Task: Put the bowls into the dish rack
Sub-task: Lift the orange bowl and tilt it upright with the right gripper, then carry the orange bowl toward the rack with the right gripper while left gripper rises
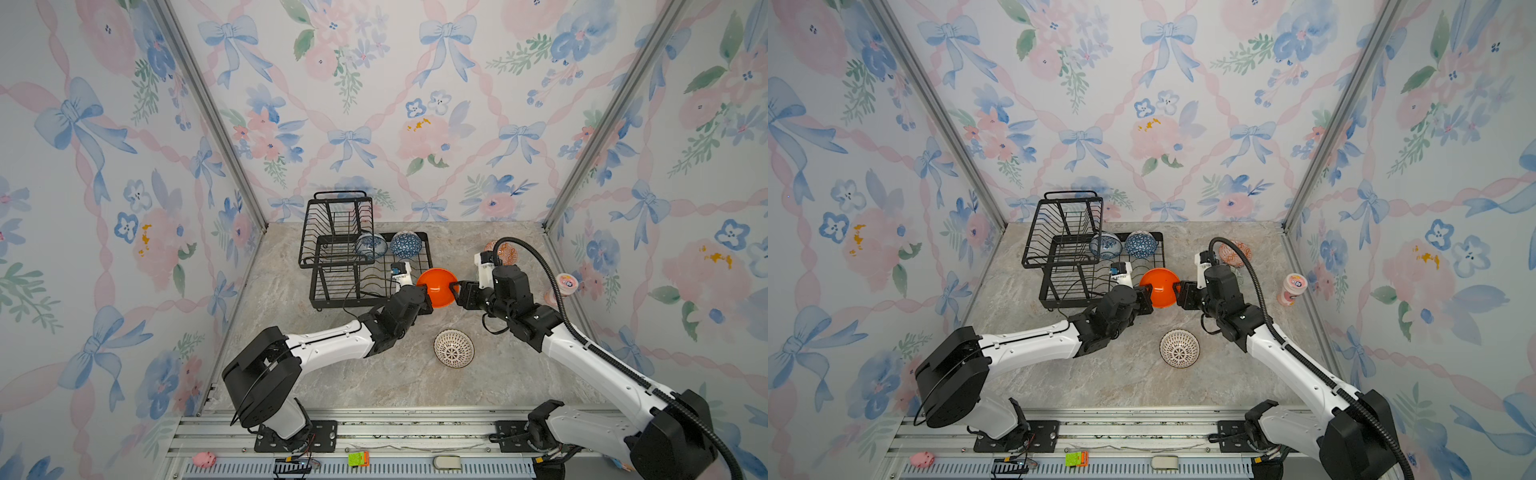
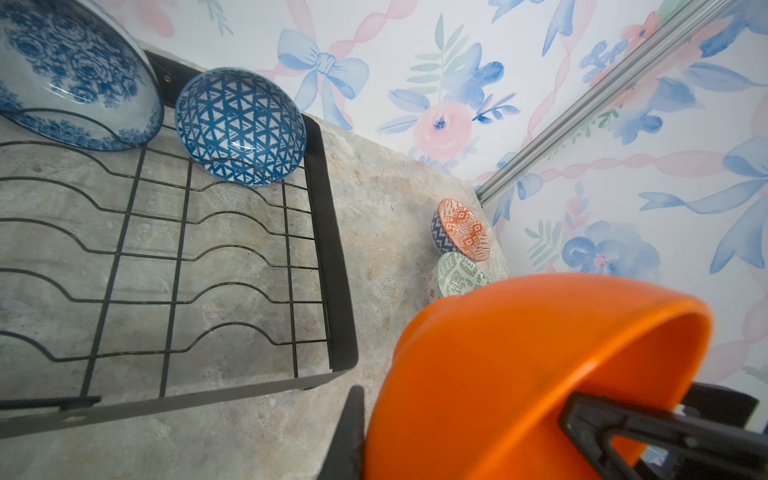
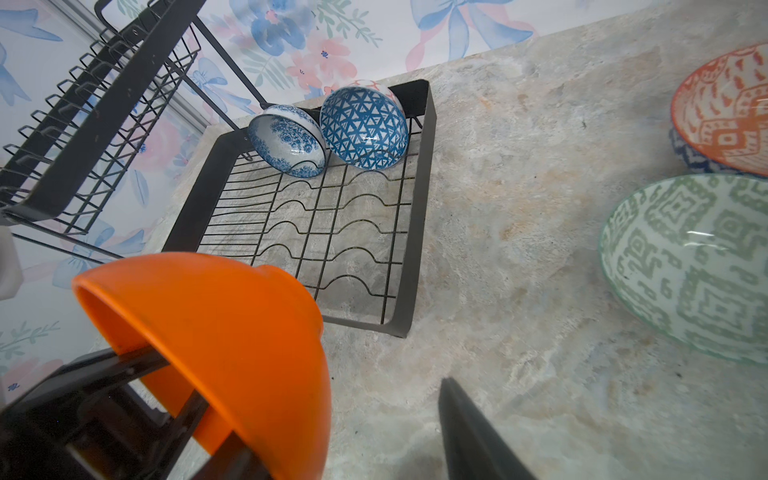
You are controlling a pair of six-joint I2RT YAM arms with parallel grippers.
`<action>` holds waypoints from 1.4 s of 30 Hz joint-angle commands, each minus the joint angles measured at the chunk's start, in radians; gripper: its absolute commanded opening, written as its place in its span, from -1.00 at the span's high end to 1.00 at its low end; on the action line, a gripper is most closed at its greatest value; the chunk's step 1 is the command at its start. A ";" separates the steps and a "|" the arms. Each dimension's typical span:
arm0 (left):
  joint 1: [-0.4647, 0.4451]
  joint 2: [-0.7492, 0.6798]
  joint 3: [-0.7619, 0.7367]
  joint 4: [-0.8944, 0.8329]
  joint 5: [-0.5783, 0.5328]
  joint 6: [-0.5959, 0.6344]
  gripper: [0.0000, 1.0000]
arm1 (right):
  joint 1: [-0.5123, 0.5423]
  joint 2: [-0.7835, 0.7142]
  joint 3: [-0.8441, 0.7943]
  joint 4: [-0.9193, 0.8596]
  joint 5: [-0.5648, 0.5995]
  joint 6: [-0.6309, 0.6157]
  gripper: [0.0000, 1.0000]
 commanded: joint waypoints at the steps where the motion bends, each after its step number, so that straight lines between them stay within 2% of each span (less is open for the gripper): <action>1: 0.007 -0.047 -0.042 0.024 -0.124 0.014 1.00 | -0.018 -0.007 0.063 -0.064 0.075 0.032 -0.22; 9: 0.007 -0.052 -0.075 0.129 -0.208 0.058 1.00 | 0.005 -0.005 0.197 -0.169 0.044 0.091 -0.26; 14: 0.005 -0.030 -0.084 0.244 -0.281 0.110 1.00 | 0.003 0.006 0.260 -0.213 0.030 0.225 -0.26; 19: 0.008 0.033 -0.048 0.387 -0.330 0.230 1.00 | 0.009 0.007 0.264 -0.095 -0.055 0.405 -0.27; 25: 0.013 0.145 0.032 0.567 -0.332 0.382 1.00 | 0.019 0.022 0.324 -0.009 -0.072 0.546 -0.38; 27: 0.012 0.179 0.051 0.608 -0.352 0.404 1.00 | 0.021 0.014 0.325 0.021 -0.062 0.581 -0.57; 30: 0.012 0.226 0.062 0.710 -0.372 0.455 1.00 | 0.022 0.008 0.323 0.057 -0.054 0.630 -0.62; 35: -0.005 0.303 0.074 0.905 -0.383 0.582 1.00 | 0.024 0.036 0.324 0.112 -0.069 0.713 -0.99; 38: -0.017 0.341 0.092 0.986 -0.390 0.676 1.00 | 0.027 0.063 0.310 0.177 -0.095 0.782 -0.94; 42: -0.019 0.365 0.106 1.032 -0.403 0.732 1.00 | 0.036 0.100 0.289 0.261 -0.126 0.867 -0.94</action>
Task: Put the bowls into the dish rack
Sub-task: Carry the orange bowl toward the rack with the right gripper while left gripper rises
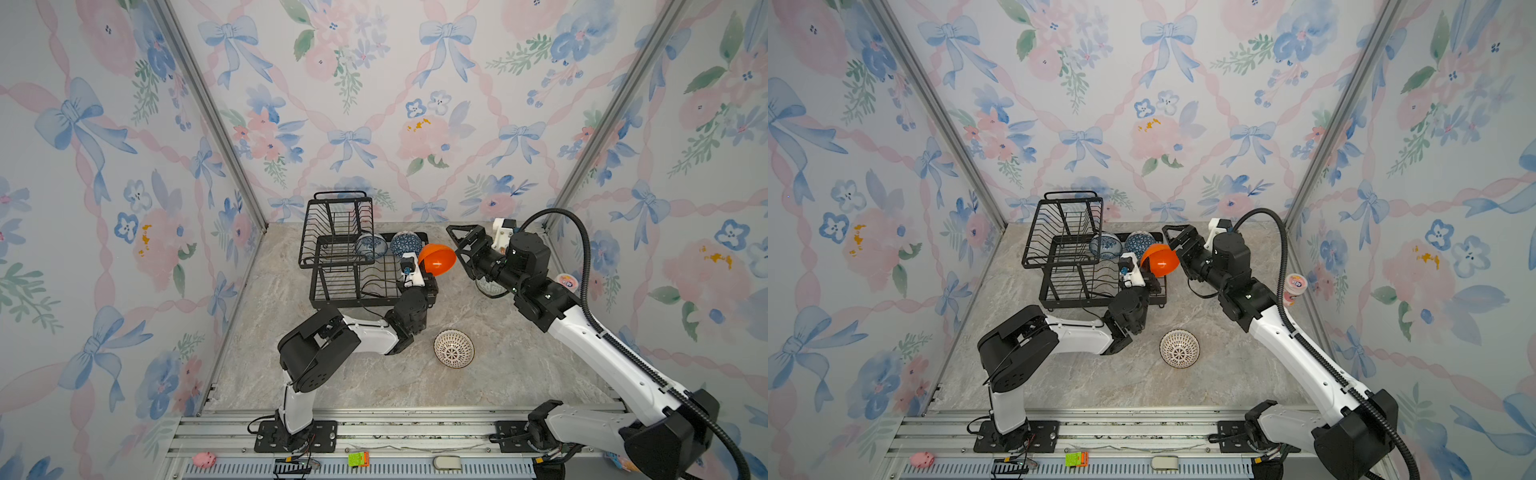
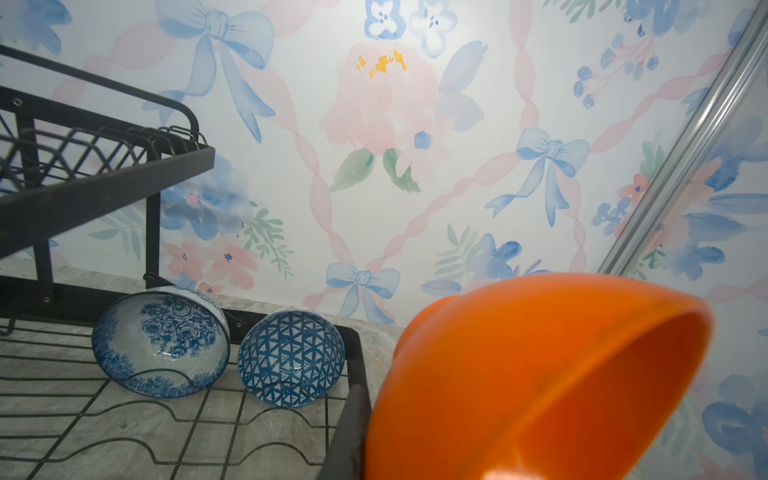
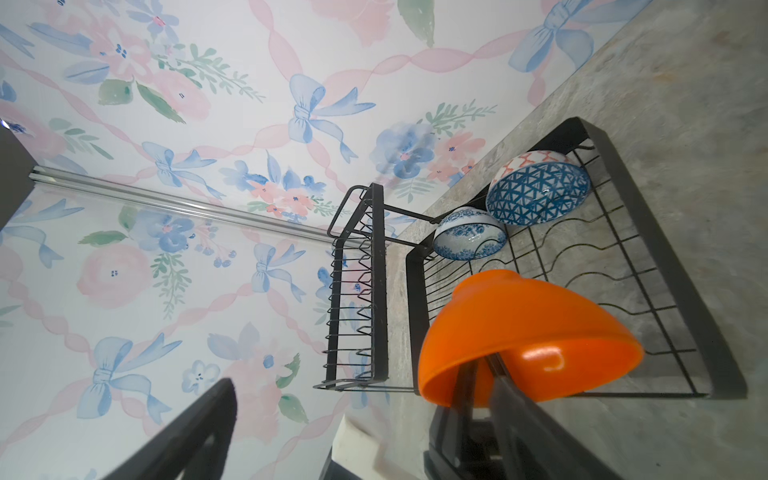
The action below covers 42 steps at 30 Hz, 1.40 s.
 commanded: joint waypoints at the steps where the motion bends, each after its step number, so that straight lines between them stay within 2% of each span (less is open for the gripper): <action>1: -0.006 0.009 0.035 0.146 -0.027 0.103 1.00 | 0.017 0.030 -0.013 0.116 -0.037 0.106 -0.94; 4: -0.008 0.014 0.038 0.165 -0.021 0.130 1.00 | 0.021 0.045 -0.035 0.161 -0.031 0.150 -0.98; 11: -0.008 0.027 0.039 0.197 -0.025 0.165 1.00 | 0.040 0.084 -0.046 0.209 -0.026 0.204 -0.74; 21: -0.026 0.034 0.023 0.256 -0.040 0.220 1.00 | 0.040 0.115 -0.054 0.246 0.018 0.228 -0.14; 31: -0.026 0.031 0.015 0.269 -0.045 0.257 1.00 | 0.043 0.139 -0.050 0.247 0.027 0.232 0.72; 36: -0.030 0.032 0.018 0.270 -0.029 0.271 1.00 | 0.045 0.151 -0.044 0.243 0.023 0.234 0.96; 42: -0.035 0.028 0.027 0.269 -0.030 0.314 1.00 | 0.050 0.169 -0.031 0.246 0.021 0.249 1.00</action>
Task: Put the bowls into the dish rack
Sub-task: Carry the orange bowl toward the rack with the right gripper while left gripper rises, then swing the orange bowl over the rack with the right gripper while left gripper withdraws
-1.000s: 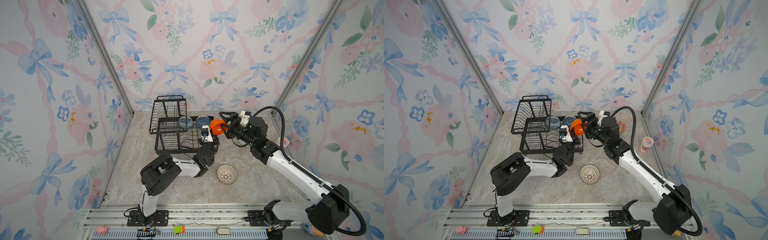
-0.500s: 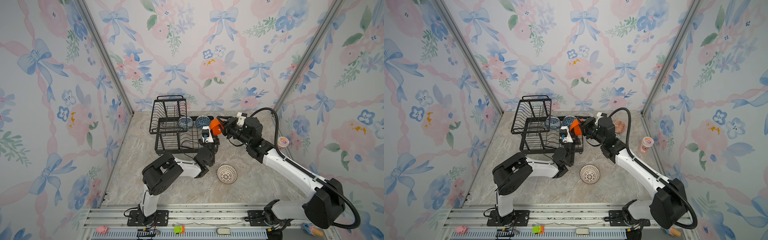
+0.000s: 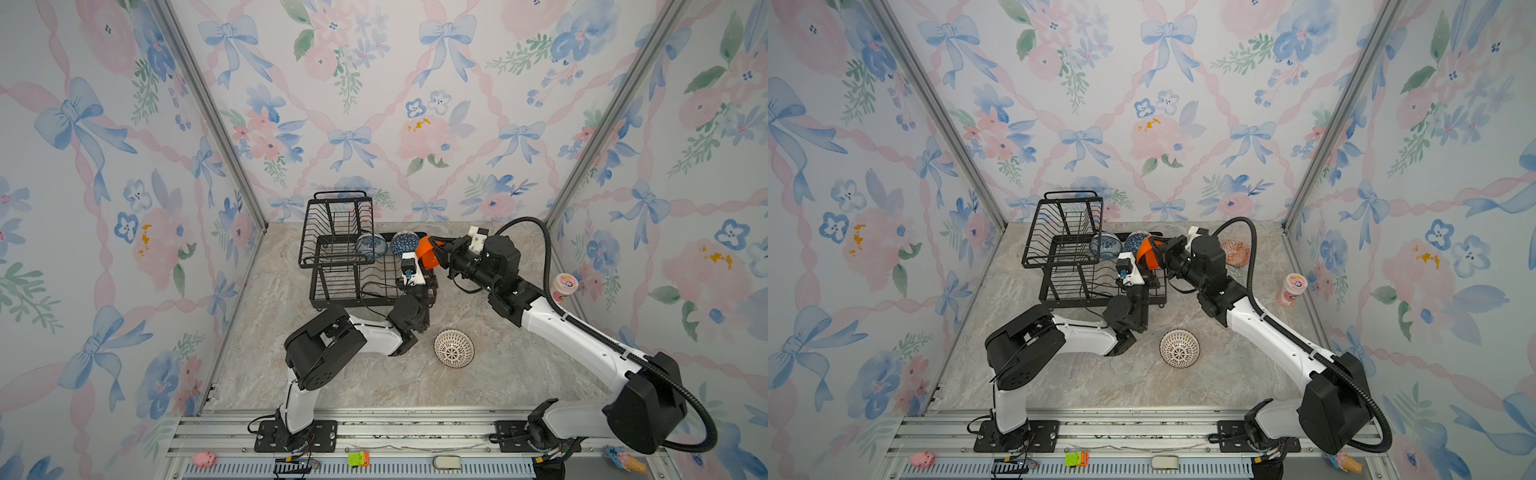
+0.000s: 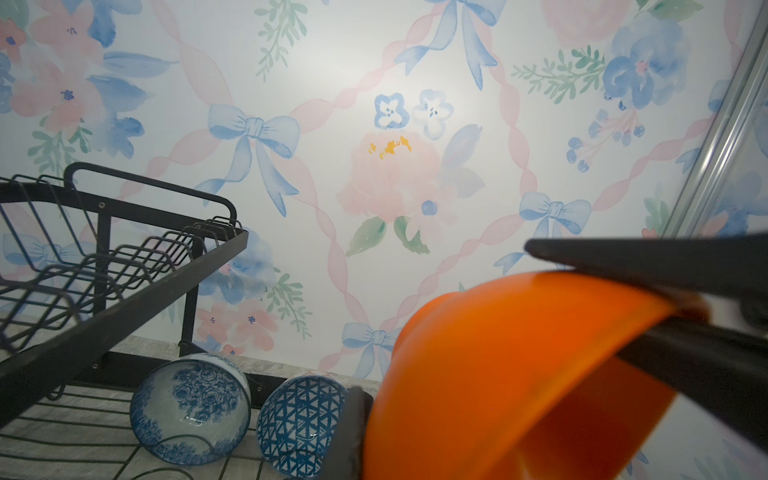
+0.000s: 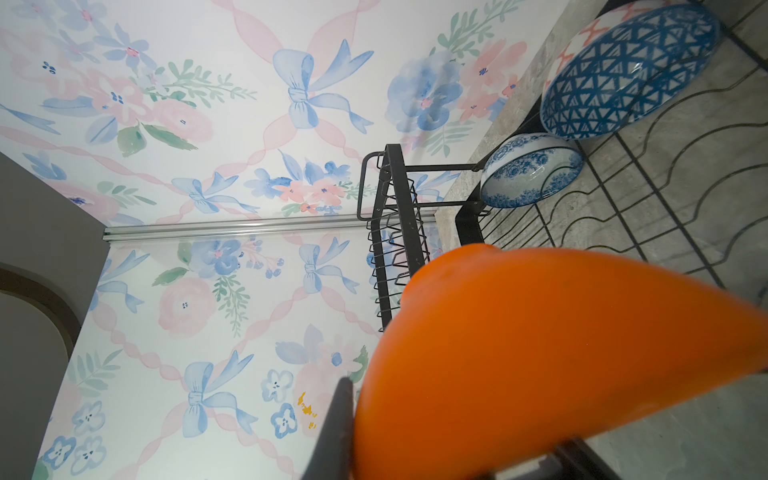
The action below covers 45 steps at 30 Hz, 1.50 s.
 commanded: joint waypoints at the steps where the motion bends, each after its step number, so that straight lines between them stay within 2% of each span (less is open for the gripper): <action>1: -0.015 -0.001 0.013 0.022 0.042 0.091 1.00 | -0.002 0.031 0.020 0.003 0.024 -0.047 1.00; 10: -0.016 -0.013 0.014 0.011 0.036 0.104 0.98 | 0.001 0.031 0.025 0.019 0.028 -0.050 1.00; 14: -0.020 -0.016 0.017 0.002 0.035 0.097 0.77 | 0.001 0.022 0.021 0.014 0.034 -0.061 1.00; 24: -0.027 -0.015 0.021 -0.010 0.032 0.097 0.53 | 0.004 0.008 -0.002 0.040 0.036 -0.062 1.00; 29: -0.029 -0.017 0.020 -0.012 0.026 0.097 0.49 | 0.004 0.008 -0.006 0.053 0.037 -0.063 1.00; 39: -0.033 -0.022 0.020 -0.028 0.019 0.097 0.12 | -0.017 -0.005 -0.028 0.094 0.034 -0.075 1.00; 45: -0.042 -0.020 0.017 -0.040 0.023 0.104 0.01 | -0.064 -0.012 -0.040 0.120 0.022 -0.075 1.00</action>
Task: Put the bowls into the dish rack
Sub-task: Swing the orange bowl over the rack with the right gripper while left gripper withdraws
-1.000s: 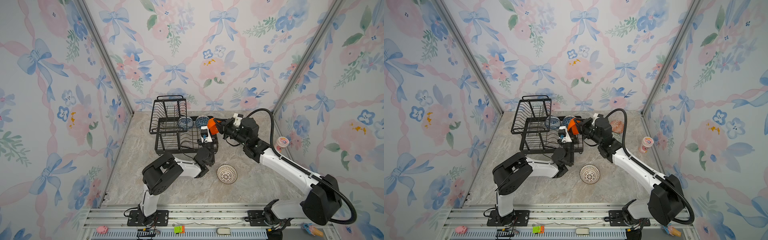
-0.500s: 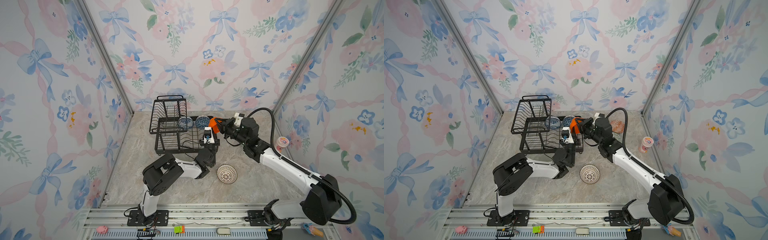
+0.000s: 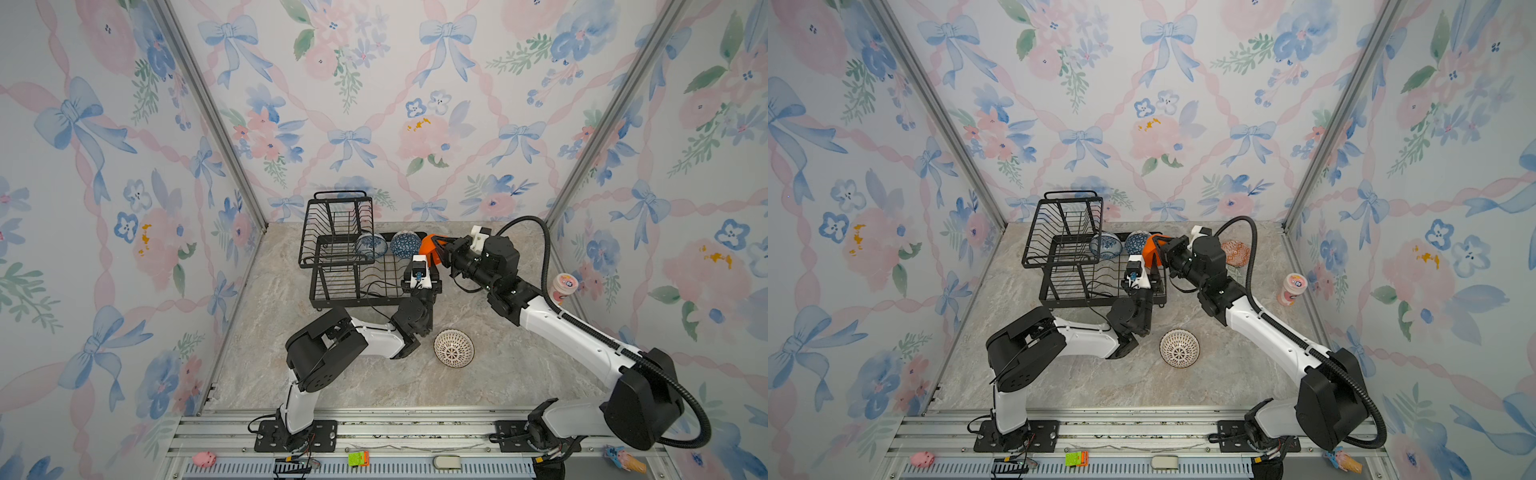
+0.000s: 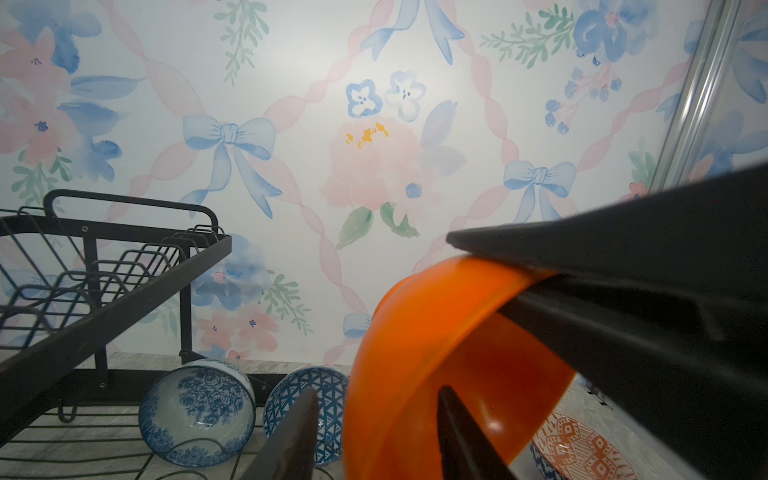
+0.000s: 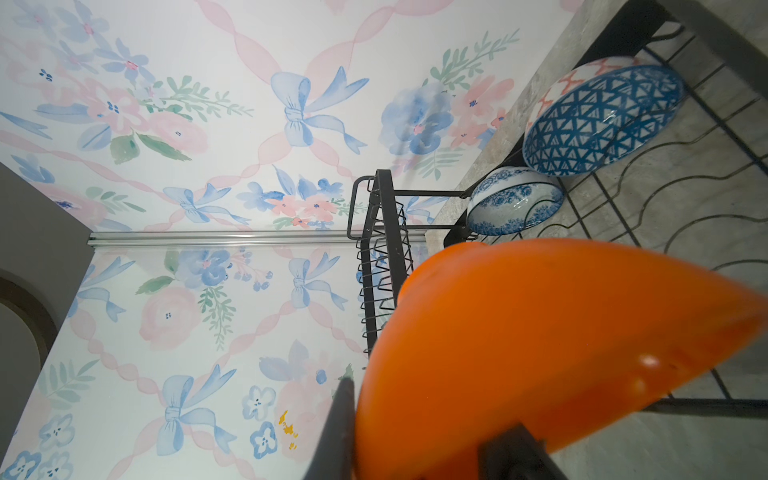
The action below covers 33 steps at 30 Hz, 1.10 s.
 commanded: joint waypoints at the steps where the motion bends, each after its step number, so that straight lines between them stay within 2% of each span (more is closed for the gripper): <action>1: -0.010 -0.020 0.015 -0.004 0.008 0.020 0.00 | -0.037 -0.027 -0.013 0.077 -0.002 -0.016 1.00; 6: -0.017 -0.026 0.012 -0.023 0.013 0.030 -0.12 | -0.066 -0.022 -0.024 0.106 -0.004 -0.014 1.00; 10: -0.018 -0.056 0.004 -0.105 0.021 -0.006 -0.32 | -0.081 -0.012 -0.023 0.141 -0.013 -0.016 1.00; 13: -0.020 -0.096 -0.010 -0.175 0.044 -0.044 -0.51 | -0.092 -0.009 -0.024 0.157 -0.020 -0.025 1.00; 18: -0.026 -0.163 -0.025 -0.296 0.045 -0.060 -0.95 | -0.106 -0.021 -0.017 0.167 -0.032 -0.077 1.00; 29: -0.025 -0.368 -0.059 -0.594 0.065 -0.118 -0.96 | -0.138 -0.080 -0.047 0.105 0.002 -0.178 1.00; 33: 0.002 -0.441 -0.014 -0.812 0.120 -0.202 -0.96 | -0.132 -0.062 -0.065 0.133 -0.002 -0.183 1.00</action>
